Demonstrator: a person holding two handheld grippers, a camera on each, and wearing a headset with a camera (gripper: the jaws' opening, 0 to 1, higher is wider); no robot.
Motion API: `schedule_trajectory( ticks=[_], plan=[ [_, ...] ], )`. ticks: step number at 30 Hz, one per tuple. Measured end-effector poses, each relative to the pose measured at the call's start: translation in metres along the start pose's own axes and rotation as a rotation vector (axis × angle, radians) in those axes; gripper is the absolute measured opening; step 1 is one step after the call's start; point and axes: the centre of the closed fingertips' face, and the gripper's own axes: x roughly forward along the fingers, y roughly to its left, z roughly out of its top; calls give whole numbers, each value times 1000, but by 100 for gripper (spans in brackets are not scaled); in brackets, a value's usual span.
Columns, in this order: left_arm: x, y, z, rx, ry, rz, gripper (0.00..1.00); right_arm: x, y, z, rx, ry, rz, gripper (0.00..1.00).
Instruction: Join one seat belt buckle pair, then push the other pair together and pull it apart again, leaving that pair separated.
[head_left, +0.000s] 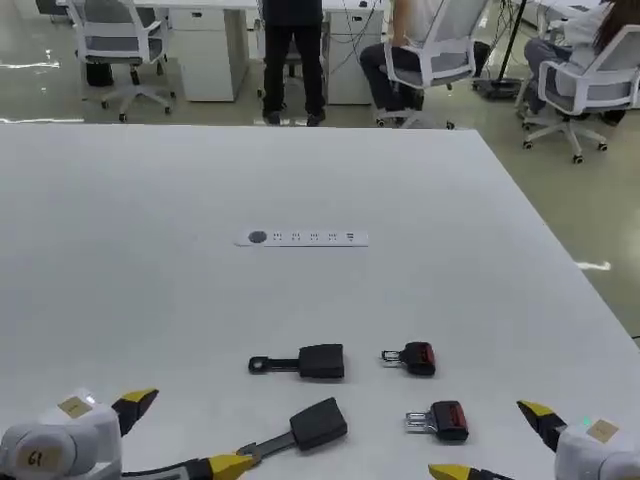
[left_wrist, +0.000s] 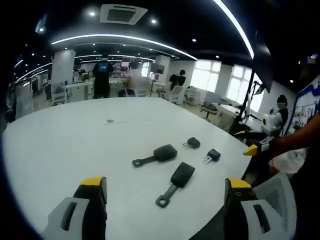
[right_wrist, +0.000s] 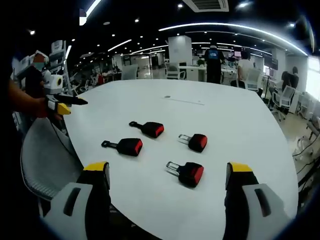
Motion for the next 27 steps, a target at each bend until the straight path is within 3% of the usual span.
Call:
schedule_trajectory(
  ticks=[27],
  plan=[
    [-2, -8, -1, -2, 5, -3, 100, -6, -1, 2, -4, -5, -10, 96]
  ],
)
